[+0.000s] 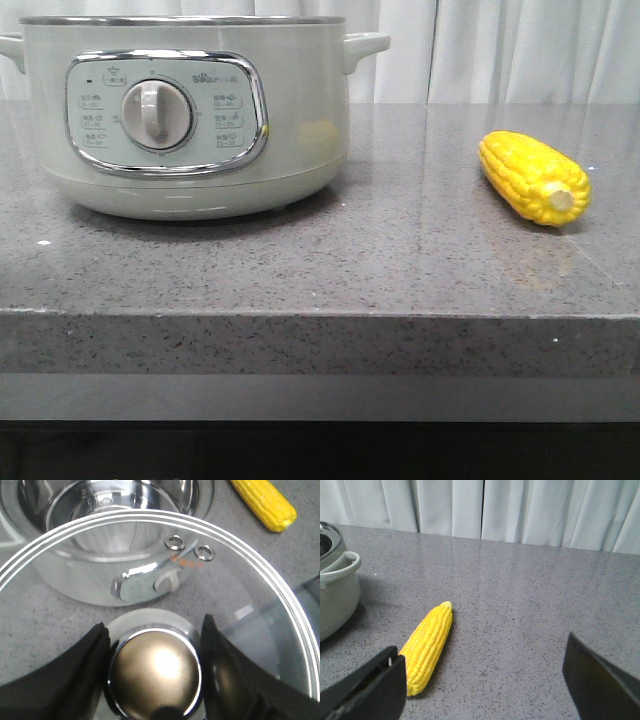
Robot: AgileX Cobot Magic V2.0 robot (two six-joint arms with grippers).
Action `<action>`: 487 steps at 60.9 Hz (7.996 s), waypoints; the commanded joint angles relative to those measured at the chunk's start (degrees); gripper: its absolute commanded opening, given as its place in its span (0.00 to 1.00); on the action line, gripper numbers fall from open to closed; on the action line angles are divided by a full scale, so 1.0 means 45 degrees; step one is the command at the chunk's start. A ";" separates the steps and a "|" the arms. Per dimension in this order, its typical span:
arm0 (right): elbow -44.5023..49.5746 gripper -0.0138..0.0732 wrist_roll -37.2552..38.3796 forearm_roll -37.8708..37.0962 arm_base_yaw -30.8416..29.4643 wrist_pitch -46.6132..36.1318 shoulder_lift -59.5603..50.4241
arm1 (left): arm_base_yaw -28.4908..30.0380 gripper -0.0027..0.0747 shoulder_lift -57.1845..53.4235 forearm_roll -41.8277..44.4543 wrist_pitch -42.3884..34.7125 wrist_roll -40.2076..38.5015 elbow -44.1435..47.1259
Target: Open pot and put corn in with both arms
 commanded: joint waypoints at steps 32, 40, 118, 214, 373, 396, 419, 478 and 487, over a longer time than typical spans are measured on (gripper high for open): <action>-0.0796 0.90 0.0000 0.1269 0.0043 -0.1455 0.4109 | -0.0054 0.29 -0.6775 -0.0437 -0.2249 -0.0197 0.4935; -0.1824 0.90 0.0000 0.1594 0.0744 -0.1244 0.6423 | -0.0054 0.29 -0.6882 -0.0437 -0.2249 -0.0197 0.4935; -0.9102 0.43 -0.0209 0.3600 0.1711 0.0366 1.3375 | -0.0054 0.29 -0.6882 -0.0460 -0.2328 -0.0197 0.4935; -1.6496 0.60 -0.1606 0.3600 0.7175 0.2126 1.8293 | -0.0054 0.29 -0.6882 -0.0460 -0.2426 -0.0197 0.4935; 0.2675 0.08 -0.1626 0.1200 0.2237 -0.4319 -0.1562 | -0.0054 0.29 0.3067 -0.0426 -0.2637 -0.0226 -0.3892; 0.2675 0.08 -0.1626 0.1200 0.2237 -0.4280 -0.1562 | -0.0054 0.29 0.8193 -0.0245 -0.1685 -0.0226 -0.8950; 0.2675 0.08 -0.1626 0.1200 0.2237 -0.4256 -0.1562 | -0.0054 0.29 0.9424 0.0266 -0.1810 -0.0226 -0.9761; 0.2675 0.08 -0.1626 0.1200 0.2237 -0.4256 -0.1562 | -0.0054 0.29 0.9989 0.0452 -0.2386 -0.0226 -0.9761; 0.2675 0.08 -0.1626 0.1200 0.2237 -0.4256 -0.1562 | -0.0054 0.31 0.9989 0.0452 -0.2221 -0.0226 -0.9761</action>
